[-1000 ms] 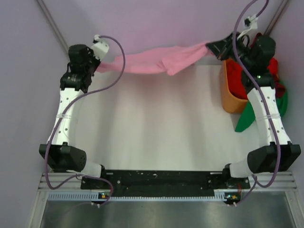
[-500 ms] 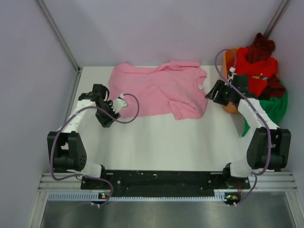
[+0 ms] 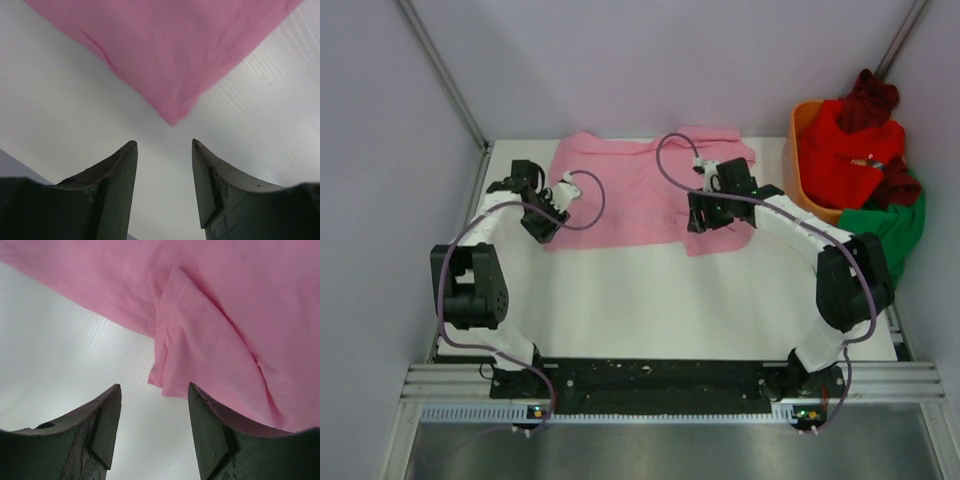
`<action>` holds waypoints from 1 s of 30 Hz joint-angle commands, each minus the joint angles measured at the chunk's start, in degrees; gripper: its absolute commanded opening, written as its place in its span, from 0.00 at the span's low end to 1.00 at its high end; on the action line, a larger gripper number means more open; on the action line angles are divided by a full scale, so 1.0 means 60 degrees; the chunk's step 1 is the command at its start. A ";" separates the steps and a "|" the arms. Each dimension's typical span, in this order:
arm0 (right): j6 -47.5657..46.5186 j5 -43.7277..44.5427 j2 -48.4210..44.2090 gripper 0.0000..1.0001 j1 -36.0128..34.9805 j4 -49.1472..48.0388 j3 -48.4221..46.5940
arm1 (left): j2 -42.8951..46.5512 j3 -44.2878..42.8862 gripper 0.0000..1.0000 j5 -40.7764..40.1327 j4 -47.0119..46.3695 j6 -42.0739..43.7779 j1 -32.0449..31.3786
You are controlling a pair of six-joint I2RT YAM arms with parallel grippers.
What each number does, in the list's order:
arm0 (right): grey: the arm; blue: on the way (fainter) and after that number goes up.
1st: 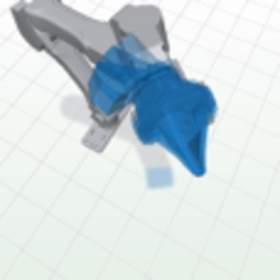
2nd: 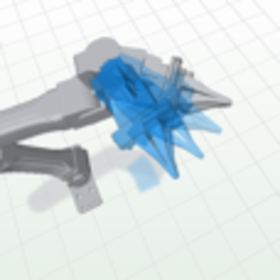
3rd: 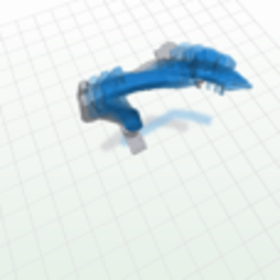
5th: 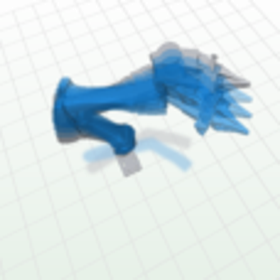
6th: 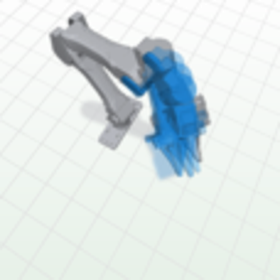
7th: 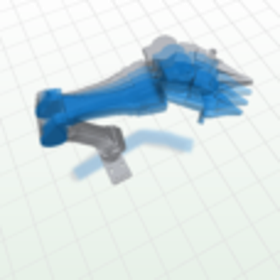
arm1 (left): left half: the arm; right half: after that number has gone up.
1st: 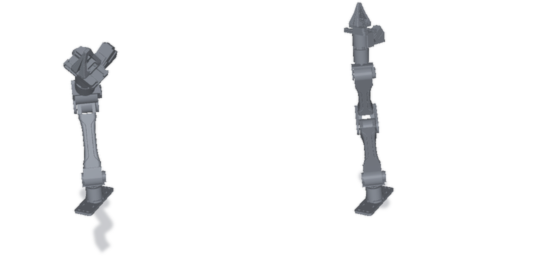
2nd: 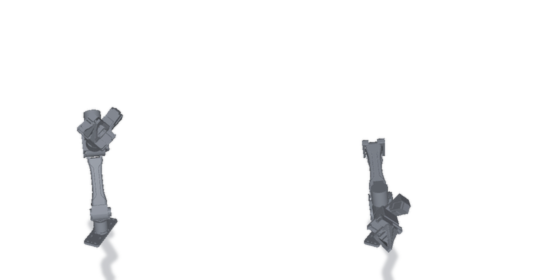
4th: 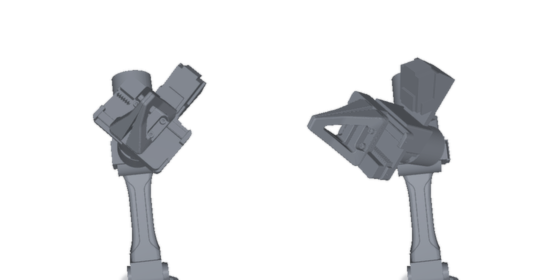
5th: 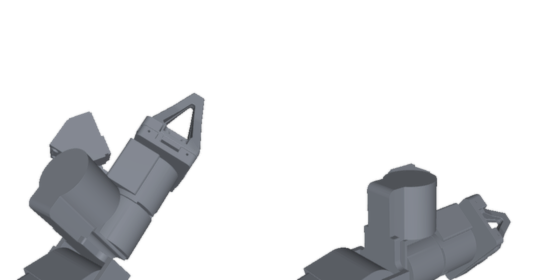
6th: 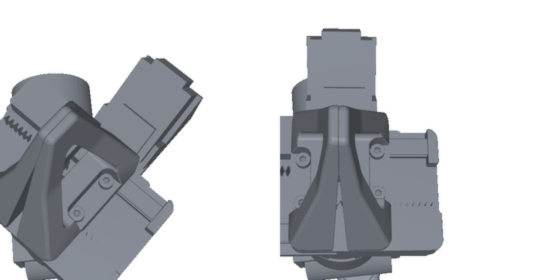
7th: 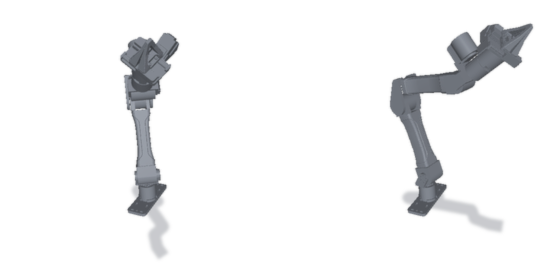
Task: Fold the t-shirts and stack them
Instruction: Flatten out the tshirt
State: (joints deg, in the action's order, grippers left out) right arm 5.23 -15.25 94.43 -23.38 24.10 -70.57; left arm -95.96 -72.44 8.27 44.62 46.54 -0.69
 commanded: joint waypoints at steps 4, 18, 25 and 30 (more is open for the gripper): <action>-0.0638 0.1220 0.1559 0.57 -0.1084 0.0496 -0.0705 | -0.0586 -0.0918 0.52 0.0292 -0.0626 -0.1413 0.0700; -0.0667 0.2262 0.2032 0.00 -0.1085 0.0978 -0.0646 | -0.1569 -0.0509 0.54 0.0525 -0.0392 -0.1927 0.0657; -0.0624 0.1884 -0.0120 0.00 -0.0690 0.2688 -0.0749 | -0.2052 -0.0172 0.38 0.0203 -0.0464 -0.1868 0.0598; 0.0692 0.0742 -0.1806 0.00 -0.0572 0.4009 0.0112 | -0.2141 -0.0172 0.00 0.0101 -0.0479 -0.1869 0.0627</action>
State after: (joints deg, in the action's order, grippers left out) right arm 2.81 -4.56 92.60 -27.53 40.16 -72.77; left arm -108.51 -73.76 9.37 42.70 35.40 3.11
